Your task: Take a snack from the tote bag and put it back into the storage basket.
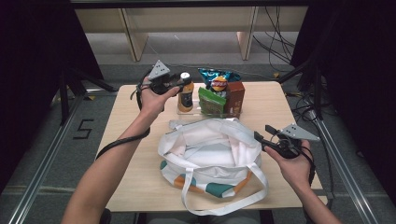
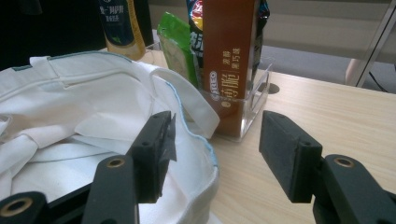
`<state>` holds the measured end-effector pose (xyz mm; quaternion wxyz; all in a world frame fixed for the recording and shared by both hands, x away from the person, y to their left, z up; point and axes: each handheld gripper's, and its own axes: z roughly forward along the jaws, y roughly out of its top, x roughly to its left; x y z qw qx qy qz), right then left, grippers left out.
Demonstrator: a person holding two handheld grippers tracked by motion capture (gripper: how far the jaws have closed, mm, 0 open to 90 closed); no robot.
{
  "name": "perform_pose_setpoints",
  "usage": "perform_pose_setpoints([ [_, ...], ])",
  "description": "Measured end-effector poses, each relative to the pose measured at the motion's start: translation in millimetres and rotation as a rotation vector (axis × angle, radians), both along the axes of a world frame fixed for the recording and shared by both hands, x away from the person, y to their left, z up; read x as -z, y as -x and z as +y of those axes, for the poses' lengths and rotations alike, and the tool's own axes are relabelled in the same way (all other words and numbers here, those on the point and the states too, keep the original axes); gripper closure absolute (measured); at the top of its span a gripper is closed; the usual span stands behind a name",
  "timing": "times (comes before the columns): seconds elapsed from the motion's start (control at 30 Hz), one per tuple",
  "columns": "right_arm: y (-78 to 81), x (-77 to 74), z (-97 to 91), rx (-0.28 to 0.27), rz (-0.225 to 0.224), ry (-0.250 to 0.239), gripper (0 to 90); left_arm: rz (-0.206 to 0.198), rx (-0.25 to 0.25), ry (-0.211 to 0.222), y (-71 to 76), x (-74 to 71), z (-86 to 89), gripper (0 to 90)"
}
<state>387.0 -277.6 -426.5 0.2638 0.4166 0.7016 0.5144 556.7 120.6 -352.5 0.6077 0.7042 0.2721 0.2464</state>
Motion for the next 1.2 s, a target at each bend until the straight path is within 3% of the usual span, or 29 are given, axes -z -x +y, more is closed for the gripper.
perform_pose_setpoints([
  [0.47,0.2,0.2,0.4,-0.004,0.007,-0.003,44.7,0.009,0.0,0.001,-3.0,4.3,-3.4,59.0],
  [0.57,-0.7,1.0,0.7,-0.01,0.0,-0.012,44.7,0.011,0.0,0.002,-3.8,5.5,-4.8,59.0],
  [0.67,-2.2,1.1,-0.4,-0.015,-0.022,0.009,44.7,0.016,0.001,0.002,-4.4,6.5,-5.6,59.0],
  [1.2,-2.2,1.1,-0.4,-0.021,-0.01,-0.004,44.7,0.029,-0.008,-0.008,-8.2,13.3,-5.2,59.0],
])
